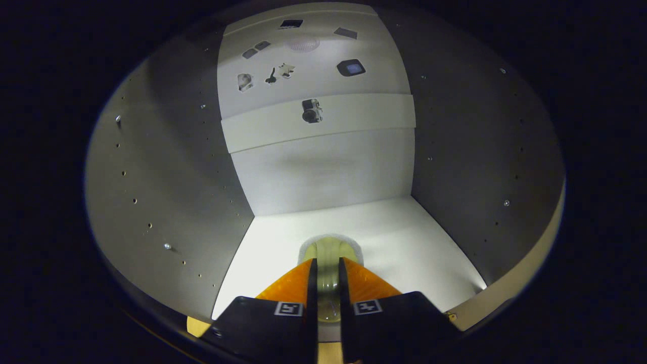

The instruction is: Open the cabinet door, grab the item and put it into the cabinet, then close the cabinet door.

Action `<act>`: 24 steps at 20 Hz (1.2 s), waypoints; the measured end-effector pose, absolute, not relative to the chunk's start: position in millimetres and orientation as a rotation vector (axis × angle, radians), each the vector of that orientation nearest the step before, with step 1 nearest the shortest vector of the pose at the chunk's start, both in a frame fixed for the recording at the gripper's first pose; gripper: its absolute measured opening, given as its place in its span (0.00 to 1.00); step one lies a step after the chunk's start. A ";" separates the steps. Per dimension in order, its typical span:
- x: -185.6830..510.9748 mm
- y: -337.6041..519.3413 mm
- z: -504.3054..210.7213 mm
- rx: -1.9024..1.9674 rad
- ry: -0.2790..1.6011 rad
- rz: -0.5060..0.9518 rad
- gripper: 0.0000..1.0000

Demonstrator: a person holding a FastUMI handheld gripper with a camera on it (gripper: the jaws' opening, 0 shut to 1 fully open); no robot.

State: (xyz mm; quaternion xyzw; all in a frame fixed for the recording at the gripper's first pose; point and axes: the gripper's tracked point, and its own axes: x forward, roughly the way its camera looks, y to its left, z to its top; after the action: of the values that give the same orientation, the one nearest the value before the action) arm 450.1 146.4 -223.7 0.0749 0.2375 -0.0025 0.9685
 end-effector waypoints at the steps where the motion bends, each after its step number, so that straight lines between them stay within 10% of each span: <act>1: 450.4 149.8 -225.8 0.164 0.489 0.004 0.23; 3: 447.9 149.6 -231.0 0.150 0.502 0.004 0.32; 6: 443.0 146.6 -218.6 0.102 0.458 0.000 0.75; 12: 393.5 153.7 -150.2 0.047 0.265 0.040 0.95; 24: 84.4 106.3 -54.2 0.019 -0.005 -0.053 0.96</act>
State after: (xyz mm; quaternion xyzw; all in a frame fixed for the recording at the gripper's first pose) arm 84.4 106.3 -54.2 0.0097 -0.0027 -0.0267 0.9996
